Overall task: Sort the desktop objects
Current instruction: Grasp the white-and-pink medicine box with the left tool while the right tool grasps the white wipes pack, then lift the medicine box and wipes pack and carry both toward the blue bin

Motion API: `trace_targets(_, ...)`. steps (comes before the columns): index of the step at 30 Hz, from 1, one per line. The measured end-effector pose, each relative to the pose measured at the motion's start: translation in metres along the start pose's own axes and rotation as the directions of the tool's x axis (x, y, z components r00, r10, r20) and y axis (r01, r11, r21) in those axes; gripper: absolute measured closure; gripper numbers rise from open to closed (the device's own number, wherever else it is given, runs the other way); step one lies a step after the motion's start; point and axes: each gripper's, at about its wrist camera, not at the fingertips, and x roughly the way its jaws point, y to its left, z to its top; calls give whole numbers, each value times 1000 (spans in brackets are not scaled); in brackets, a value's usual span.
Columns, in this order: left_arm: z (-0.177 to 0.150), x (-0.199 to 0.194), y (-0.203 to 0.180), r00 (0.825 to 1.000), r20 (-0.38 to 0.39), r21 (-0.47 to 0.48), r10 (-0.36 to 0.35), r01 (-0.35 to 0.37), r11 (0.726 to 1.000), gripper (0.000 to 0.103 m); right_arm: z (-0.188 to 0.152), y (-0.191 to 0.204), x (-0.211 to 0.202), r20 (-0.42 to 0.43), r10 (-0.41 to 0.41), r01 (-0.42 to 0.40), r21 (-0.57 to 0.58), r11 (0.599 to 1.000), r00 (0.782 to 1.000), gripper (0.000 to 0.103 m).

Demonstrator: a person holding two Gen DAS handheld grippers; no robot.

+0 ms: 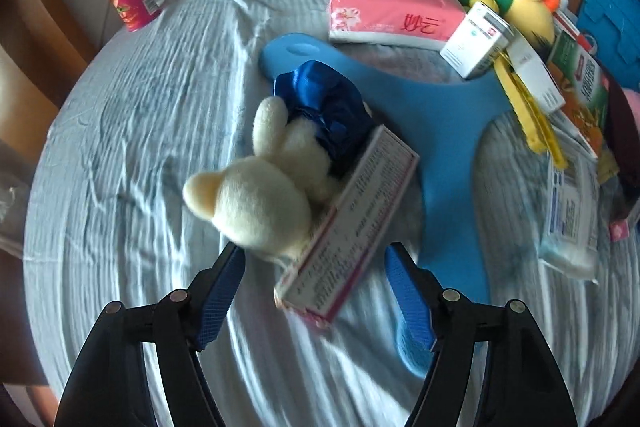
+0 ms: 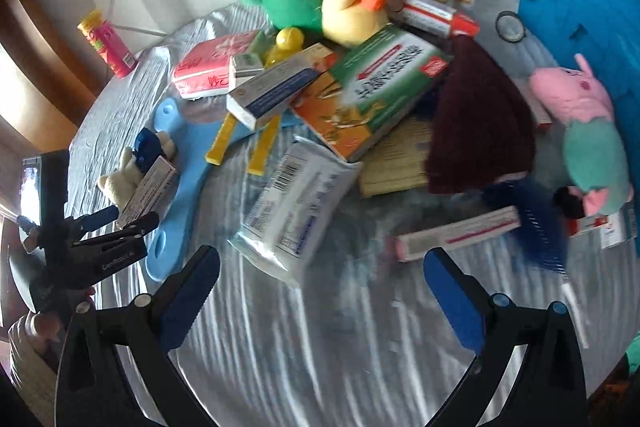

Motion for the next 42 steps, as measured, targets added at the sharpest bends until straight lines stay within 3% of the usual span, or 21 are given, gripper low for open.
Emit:
trace_targets(2,2,2,1,1000,1,-4,-11,11,1000,36,3,8,13,-13,0,0,8,1000,1000,0)
trace_targets(6,-3,-4,1,998,-3,-41,-61,61,997,58,9,19,40,-31,-18,19,32,999,999,0)
trace_targets(11,-12,-12,-6,996,-8,-68,-86,86,994,65,16,32,66,-37,-69,69,5,998,997,1)
trace_targets(12,-14,-14,-7,995,-11,-79,-98,97,992,66,17,35,72,-46,-75,74,-18,997,996,11)
trace_targets(13,-15,-16,-7,994,-14,-90,-107,106,990,66,16,37,76,-55,-85,83,-42,996,995,27)
trace_targets(21,-30,-37,-10,988,-28,-126,-154,149,981,70,0,8,69,-93,-121,109,-128,986,988,37)
trace_targets(26,-24,-39,-21,995,-2,-92,-95,95,991,63,-3,-10,62,-123,-57,44,-101,994,991,37)
trace_targets(27,-21,-35,-22,996,-2,-94,-89,89,992,59,-2,-11,60,-111,-45,35,-88,995,993,34)
trace_targets(30,-7,-20,-19,998,-6,-101,-68,67,993,56,5,-5,59,-70,-39,33,-76,997,997,6)
trace_targets(35,-26,-13,-10,999,-17,-106,-52,50,993,60,12,4,73,-49,-89,84,-96,992,995,3)
trace_targets(36,-28,-14,-10,999,-8,-107,-43,42,993,62,11,6,76,-53,-111,105,-107,989,992,7)
trace_targets(37,-28,-14,-10,999,-4,-114,-41,41,993,65,9,7,78,-52,-126,119,-121,985,991,19)
trace_targets(38,-29,-16,-10,999,-2,-125,-43,43,991,75,8,9,79,-48,-137,129,-137,982,989,20)
trace_targets(40,-31,-18,-9,998,-5,-142,-62,60,988,75,8,10,76,-46,-139,131,-147,980,989,40)
trace_targets(42,-33,-22,-9,997,1,-154,-76,75,985,75,7,10,73,-45,-142,134,-147,980,989,46)
